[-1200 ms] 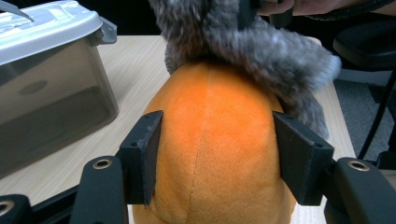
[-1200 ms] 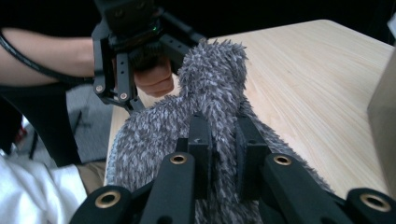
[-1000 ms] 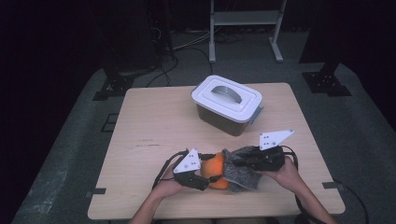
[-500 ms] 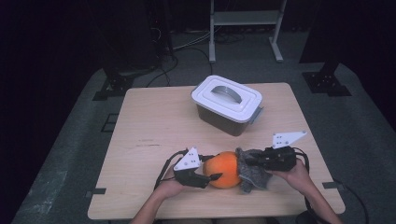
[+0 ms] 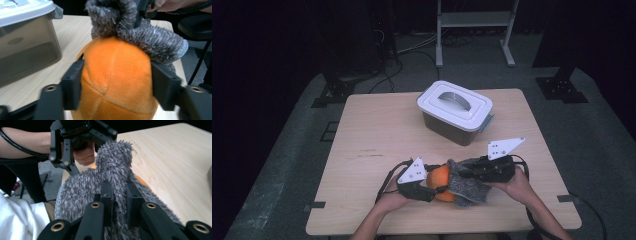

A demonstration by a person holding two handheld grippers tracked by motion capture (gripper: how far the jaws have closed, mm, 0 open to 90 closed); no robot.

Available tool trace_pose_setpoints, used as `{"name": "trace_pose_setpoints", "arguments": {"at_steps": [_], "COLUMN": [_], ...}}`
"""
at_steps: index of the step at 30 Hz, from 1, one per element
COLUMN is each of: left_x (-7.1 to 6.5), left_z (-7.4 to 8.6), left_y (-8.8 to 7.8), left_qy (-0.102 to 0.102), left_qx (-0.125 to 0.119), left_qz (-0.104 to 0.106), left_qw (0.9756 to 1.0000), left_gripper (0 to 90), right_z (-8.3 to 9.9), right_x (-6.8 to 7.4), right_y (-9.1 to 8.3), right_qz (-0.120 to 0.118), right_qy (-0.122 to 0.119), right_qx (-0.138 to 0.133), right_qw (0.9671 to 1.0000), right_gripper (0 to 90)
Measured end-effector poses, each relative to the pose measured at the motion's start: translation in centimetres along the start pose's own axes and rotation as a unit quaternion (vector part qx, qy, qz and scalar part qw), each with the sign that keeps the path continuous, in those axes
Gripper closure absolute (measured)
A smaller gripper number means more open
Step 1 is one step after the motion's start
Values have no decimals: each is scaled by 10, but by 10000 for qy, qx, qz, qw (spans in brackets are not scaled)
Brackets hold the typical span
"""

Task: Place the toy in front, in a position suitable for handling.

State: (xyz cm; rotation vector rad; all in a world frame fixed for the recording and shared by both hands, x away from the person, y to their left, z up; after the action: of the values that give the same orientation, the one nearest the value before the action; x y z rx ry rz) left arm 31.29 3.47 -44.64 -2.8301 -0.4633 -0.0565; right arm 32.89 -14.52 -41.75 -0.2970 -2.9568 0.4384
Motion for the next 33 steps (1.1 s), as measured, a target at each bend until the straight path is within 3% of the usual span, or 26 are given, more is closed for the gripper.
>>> {"name": "trace_pose_setpoints", "arguments": {"at_steps": [6, 10, 11, 15, 20, 23, 26, 30, 33], "left_x": [1, 2, 2, 0, -5, -6, 0, 9, 8], "left_z": [3, 10, 10, 4, -6, -13, -11, -7, -6], "left_y": [6, 12, 13, 10, 6, -1, -11, -19, -14], "left_qy": [-82, -332, -306, -208, 14, 93, -9, -95, -117], "left_qx": [-111, -178, -170, -190, -100, -156, -211, -144, -95], "left_qz": [-22, 37, 42, -94, -70, -105, -200, -364, -336], "left_qw": [9999, 9993, 9994, 9996, 9999, 9998, 9996, 9992, 9993], "left_gripper": [119, 96, 103, 326, 371, 380, 384, 381, 380], "right_z": [17, 23, 23, 19, -10, -18, -11, 19, 13], "right_x": [-8, -14, -15, -14, 2, 7, -1, -12, -10], "right_y": [-11, -21, -21, -23, -18, -8, -8, -8, -7], "right_qz": [128, 240, 249, 352, 138, 104, 188, 339, 280], "right_qy": [234, 358, 370, 320, -55, -272, -158, 212, 167], "right_qx": [-81, -100, -113, -113, -325, -243, -222, 10, -74], "right_qw": [9996, 9990, 9989, 9988, 9994, 9993, 9995, 9992, 9994], "right_gripper": [790, 789, 789, 790, 791, 790, 790, 790, 790]}}
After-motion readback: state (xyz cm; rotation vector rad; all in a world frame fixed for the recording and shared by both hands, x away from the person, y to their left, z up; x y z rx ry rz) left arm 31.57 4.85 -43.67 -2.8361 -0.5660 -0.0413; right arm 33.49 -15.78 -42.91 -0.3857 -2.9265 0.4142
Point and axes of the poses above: each handheld gripper's, and its own axes: y roughly forward along the jaws, z roughly out of its underside, x roughly to its left, the point moved 6 cm from there along y, roughly forward along the jaws, and after that the axes turned 9 degrees about -x, right-handed, at the moved point
